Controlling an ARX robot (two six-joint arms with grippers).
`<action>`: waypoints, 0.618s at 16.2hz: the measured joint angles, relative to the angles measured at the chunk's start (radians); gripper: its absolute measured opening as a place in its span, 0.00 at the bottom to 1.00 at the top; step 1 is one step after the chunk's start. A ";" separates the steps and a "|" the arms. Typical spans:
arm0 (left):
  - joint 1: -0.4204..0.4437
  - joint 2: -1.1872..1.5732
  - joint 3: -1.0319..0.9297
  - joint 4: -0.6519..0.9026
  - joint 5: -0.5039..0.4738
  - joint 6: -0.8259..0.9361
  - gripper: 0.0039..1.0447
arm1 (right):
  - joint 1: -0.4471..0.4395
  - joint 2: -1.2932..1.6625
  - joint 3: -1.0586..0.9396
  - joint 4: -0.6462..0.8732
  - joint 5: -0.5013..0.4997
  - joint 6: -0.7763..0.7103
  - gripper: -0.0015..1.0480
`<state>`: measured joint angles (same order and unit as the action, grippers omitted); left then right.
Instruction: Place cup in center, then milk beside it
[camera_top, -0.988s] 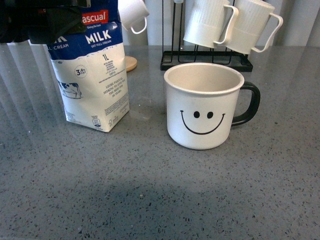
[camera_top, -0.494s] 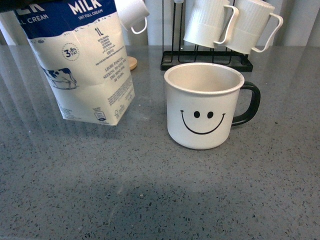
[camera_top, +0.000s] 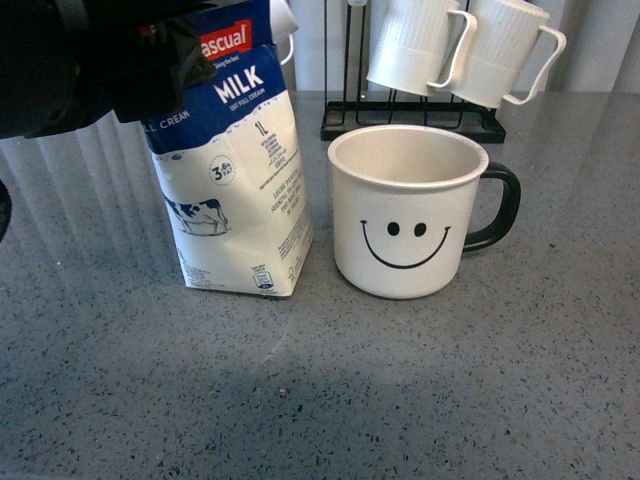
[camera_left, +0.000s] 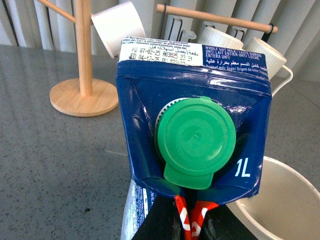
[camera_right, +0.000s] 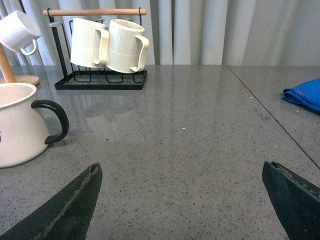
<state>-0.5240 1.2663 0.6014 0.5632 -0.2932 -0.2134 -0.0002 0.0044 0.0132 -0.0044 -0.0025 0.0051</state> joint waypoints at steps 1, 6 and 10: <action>-0.019 0.010 0.009 0.008 -0.013 -0.010 0.02 | 0.000 0.000 0.000 0.000 0.000 0.000 0.94; -0.035 0.056 0.031 0.027 -0.048 -0.024 0.02 | 0.000 0.000 0.000 0.000 0.000 0.000 0.94; -0.053 0.064 0.041 0.020 -0.077 -0.043 0.02 | 0.000 0.000 0.000 0.000 0.000 0.000 0.94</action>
<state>-0.5774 1.3308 0.6422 0.5831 -0.3698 -0.2569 -0.0002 0.0044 0.0132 -0.0044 -0.0025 0.0051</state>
